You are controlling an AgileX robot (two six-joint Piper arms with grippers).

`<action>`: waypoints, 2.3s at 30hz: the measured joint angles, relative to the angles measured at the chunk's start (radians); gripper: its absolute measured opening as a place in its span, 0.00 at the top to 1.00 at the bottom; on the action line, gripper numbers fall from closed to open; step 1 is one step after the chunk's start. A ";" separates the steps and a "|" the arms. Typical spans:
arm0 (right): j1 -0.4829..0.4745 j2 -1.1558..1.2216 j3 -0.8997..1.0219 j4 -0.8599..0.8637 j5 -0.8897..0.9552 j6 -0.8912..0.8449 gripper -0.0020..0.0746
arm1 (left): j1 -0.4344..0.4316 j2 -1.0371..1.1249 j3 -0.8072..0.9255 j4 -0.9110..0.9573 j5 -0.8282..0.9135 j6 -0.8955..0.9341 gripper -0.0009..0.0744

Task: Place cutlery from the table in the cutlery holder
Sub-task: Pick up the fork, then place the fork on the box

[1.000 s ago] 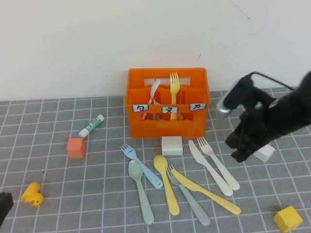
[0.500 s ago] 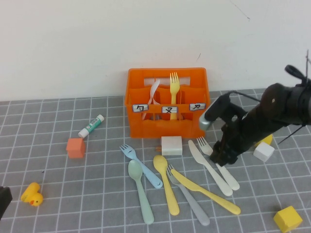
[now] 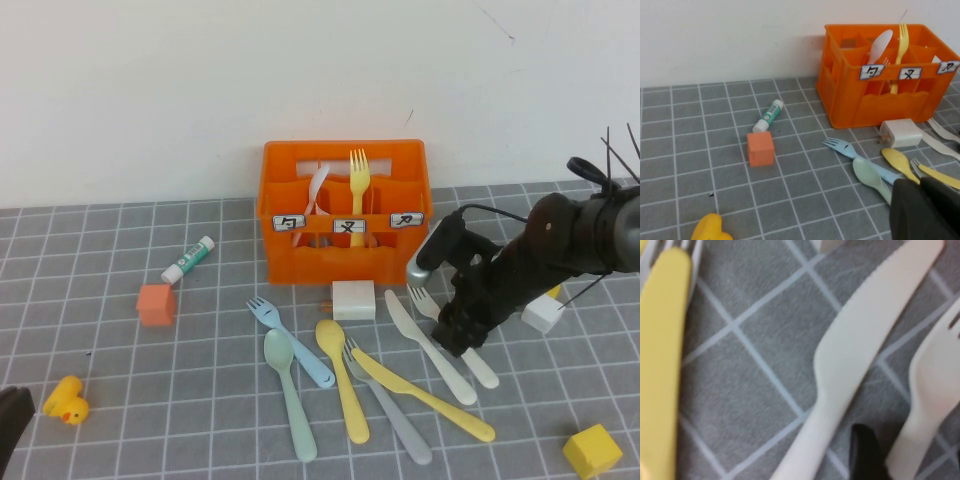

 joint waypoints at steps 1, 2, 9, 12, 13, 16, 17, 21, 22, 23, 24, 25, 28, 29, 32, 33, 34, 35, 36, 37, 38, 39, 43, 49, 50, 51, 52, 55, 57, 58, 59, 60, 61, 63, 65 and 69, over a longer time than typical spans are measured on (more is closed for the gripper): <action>0.000 0.000 0.000 0.000 -0.007 -0.002 0.50 | 0.000 0.000 0.000 0.000 0.000 -0.002 0.99; 0.000 0.004 -0.002 0.005 -0.012 -0.004 0.52 | 0.000 0.000 0.000 0.000 -0.002 -0.002 0.99; 0.000 0.010 -0.006 0.046 -0.015 -0.008 0.82 | 0.000 -0.001 0.000 0.000 -0.004 -0.002 0.99; 0.000 0.010 -0.006 0.046 -0.009 -0.008 0.82 | 0.000 -0.004 0.000 0.000 -0.004 -0.002 0.99; 0.000 0.010 -0.006 0.046 -0.007 -0.008 0.82 | 0.000 -0.006 0.000 0.000 -0.004 -0.002 0.99; 0.000 0.003 -0.007 0.049 0.023 -0.008 0.82 | 0.000 -0.007 0.000 0.000 -0.006 -0.002 0.99; 0.000 -0.003 -0.007 0.049 0.039 -0.008 0.82 | 0.000 -0.007 0.000 0.000 -0.008 -0.002 0.99; 0.000 -0.079 -0.007 0.052 0.142 -0.008 0.81 | 0.000 -0.008 0.000 0.000 -0.017 -0.002 0.99; 0.000 -0.106 -0.007 0.053 0.169 -0.008 0.82 | 0.000 -0.008 0.000 0.000 -0.018 -0.002 0.99; 0.000 -0.134 -0.007 0.053 0.193 -0.008 0.82 | 0.000 -0.008 0.000 0.000 -0.020 -0.002 0.99; 0.000 -0.155 -0.007 0.053 0.209 -0.008 0.82 | 0.000 -0.008 0.000 0.000 -0.025 -0.002 0.99; 0.000 -0.182 -0.007 0.057 0.225 -0.008 0.82 | 0.000 -0.008 0.000 0.000 -0.028 -0.002 0.99; 0.000 -0.252 -0.007 0.097 0.244 -0.018 0.82 | 0.000 -0.008 0.000 0.000 -0.034 -0.002 0.99; 0.000 -0.272 -0.007 0.118 0.244 -0.033 0.82 | 0.000 -0.008 0.000 0.000 -0.034 -0.002 0.99; 0.000 -0.340 -0.007 0.245 0.194 -0.134 0.82 | 0.000 -0.008 0.000 0.000 -0.034 -0.002 0.99; 0.000 -0.359 -0.007 0.312 0.161 -0.174 0.82 | 0.000 -0.008 0.000 0.000 -0.036 -0.002 0.99; 0.000 -0.375 -0.007 0.392 0.122 -0.233 0.82 | 0.000 -0.008 0.000 0.000 -0.036 -0.002 0.99; 0.000 -0.386 -0.007 0.467 0.090 -0.288 0.82 | 0.000 -0.008 0.000 0.000 -0.036 -0.002 0.99; 0.000 -0.395 -0.007 0.573 0.051 -0.367 0.82 | 0.000 -0.008 0.000 0.000 -0.036 -0.002 0.99; 0.000 -0.401 -0.007 0.691 0.016 -0.454 0.82 | 0.000 -0.008 0.000 0.000 -0.036 -0.002 0.99; 0.000 -0.404 -0.007 0.821 -0.013 -0.551 0.82 | 0.000 -0.008 0.000 0.000 -0.036 -0.002 0.99; 0.000 -0.404 -0.007 0.930 -0.033 -0.652 0.82 | 0.000 -0.008 0.000 0.000 -0.037 -0.002 0.99; 0.002 -0.394 -0.015 1.189 -0.082 -0.898 0.82 | 0.000 -0.008 0.000 0.000 -0.041 -0.002 0.99; 0.007 -0.327 -0.048 1.237 0.023 -1.012 0.82 | 0.000 -0.008 0.000 0.002 -0.045 -0.002 0.99; 0.007 -0.314 -0.054 1.239 0.060 -1.027 0.82 | 0.000 -0.008 0.000 0.002 -0.045 -0.002 0.99; 0.009 -0.302 -0.062 1.239 0.095 -1.048 0.82 | 0.000 -0.008 0.000 0.002 -0.046 -0.002 0.99; 0.009 -0.291 -0.070 1.239 0.125 -1.070 0.82 | 0.000 -0.008 0.000 0.002 -0.047 -0.002 0.99; 0.011 -0.264 -0.110 1.239 0.170 -1.114 0.82 | 0.000 -0.008 0.000 0.002 -0.049 -0.002 0.99; 0.011 -0.243 -0.144 1.239 0.182 -1.126 0.82 | 0.000 -0.008 0.000 0.002 -0.049 -0.002 0.99; 0.011 -0.229 -0.165 1.239 0.187 -1.128 0.82 | 0.000 -0.008 0.000 0.002 -0.049 -0.002 0.99; 0.011 -0.215 -0.187 1.239 0.189 -1.129 0.82 | 0.000 -0.008 0.000 0.002 -0.049 -0.002 0.99; 0.011 -0.203 -0.204 1.239 0.193 -1.129 0.82 | 0.000 -0.008 0.000 0.002 -0.049 -0.002 0.99; 0.011 -0.186 -0.226 1.239 0.202 -1.131 0.82 | 0.000 -0.008 0.000 0.002 -0.049 -0.002 0.99; 0.011 -0.151 -0.269 1.239 0.222 -1.131 0.82 | 0.000 -0.008 0.000 0.002 -0.049 -0.002 0.99; 0.011 -0.113 -0.308 1.239 0.248 -1.133 0.82 | 0.000 -0.008 0.000 0.002 -0.049 -0.002 0.99; 0.011 -0.045 -0.356 1.239 0.278 -1.138 0.82 | 0.000 -0.008 0.000 0.003 -0.049 -0.002 0.99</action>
